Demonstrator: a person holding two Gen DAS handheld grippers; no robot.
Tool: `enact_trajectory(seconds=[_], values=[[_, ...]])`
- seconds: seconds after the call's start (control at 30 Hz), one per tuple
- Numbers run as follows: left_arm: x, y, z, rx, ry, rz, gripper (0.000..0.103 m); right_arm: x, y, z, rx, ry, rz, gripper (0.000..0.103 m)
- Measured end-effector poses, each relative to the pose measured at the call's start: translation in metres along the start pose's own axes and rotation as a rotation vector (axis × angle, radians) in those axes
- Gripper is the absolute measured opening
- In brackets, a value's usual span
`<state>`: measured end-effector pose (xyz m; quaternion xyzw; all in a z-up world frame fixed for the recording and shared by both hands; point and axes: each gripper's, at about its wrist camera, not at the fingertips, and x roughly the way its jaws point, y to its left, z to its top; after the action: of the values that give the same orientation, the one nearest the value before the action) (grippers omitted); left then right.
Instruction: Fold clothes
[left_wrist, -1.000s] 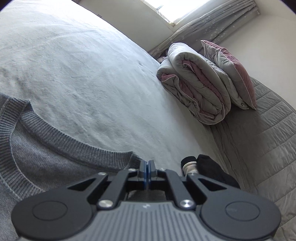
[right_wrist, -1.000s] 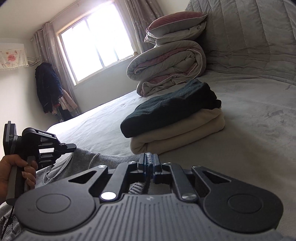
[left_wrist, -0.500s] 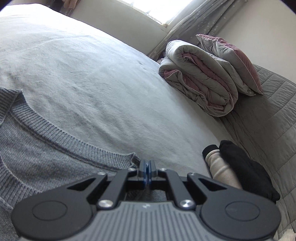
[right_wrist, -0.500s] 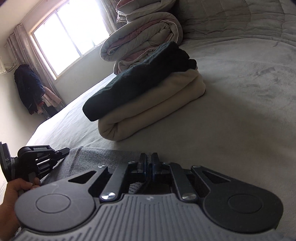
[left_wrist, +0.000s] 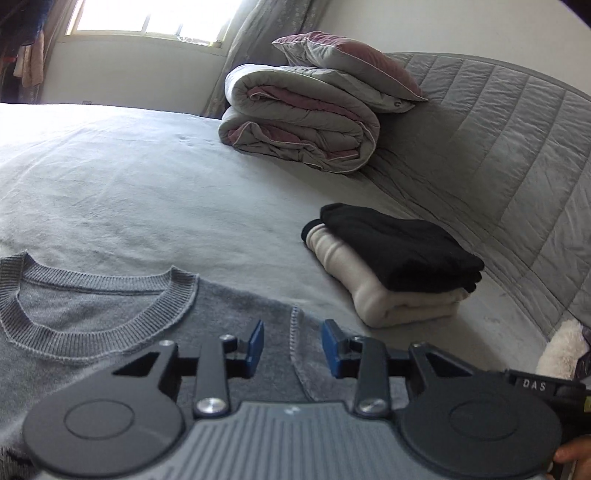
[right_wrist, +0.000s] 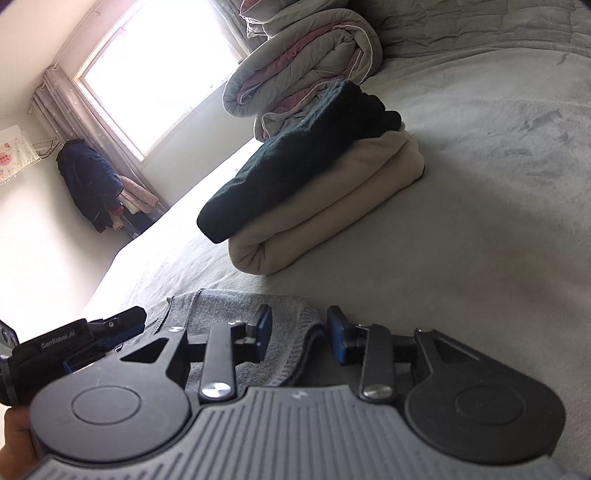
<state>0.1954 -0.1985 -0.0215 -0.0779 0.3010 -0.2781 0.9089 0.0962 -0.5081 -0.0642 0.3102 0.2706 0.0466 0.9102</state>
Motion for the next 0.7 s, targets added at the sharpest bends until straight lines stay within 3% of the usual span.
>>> enact_trajectory(seconds=[0.2, 0.3, 0.43, 0.5, 0.7], values=[[-0.029, -0.04, -0.03, 0.167, 0.012, -0.103, 0.035, -0.01, -0.011, 0.004, 0.068, 0.022, 0.049, 0.038], [-0.037, -0.062, -0.046, 0.298, 0.025, -0.181, 0.035, -0.012, -0.018, 0.006, 0.108, 0.032, 0.072, 0.038], [-0.035, -0.088, -0.067, 0.481, 0.1, -0.272, 0.03, -0.016, -0.021, 0.008, 0.135, 0.043, 0.093, 0.039], [-0.031, -0.096, -0.074, 0.543, 0.124, -0.293, 0.03, -0.017, -0.022, 0.008, 0.139, 0.049, 0.098, 0.039], [-0.015, -0.116, -0.092, 0.695, 0.163, -0.261, 0.03, -0.013, -0.02, 0.006, 0.135, 0.064, 0.104, 0.039]])
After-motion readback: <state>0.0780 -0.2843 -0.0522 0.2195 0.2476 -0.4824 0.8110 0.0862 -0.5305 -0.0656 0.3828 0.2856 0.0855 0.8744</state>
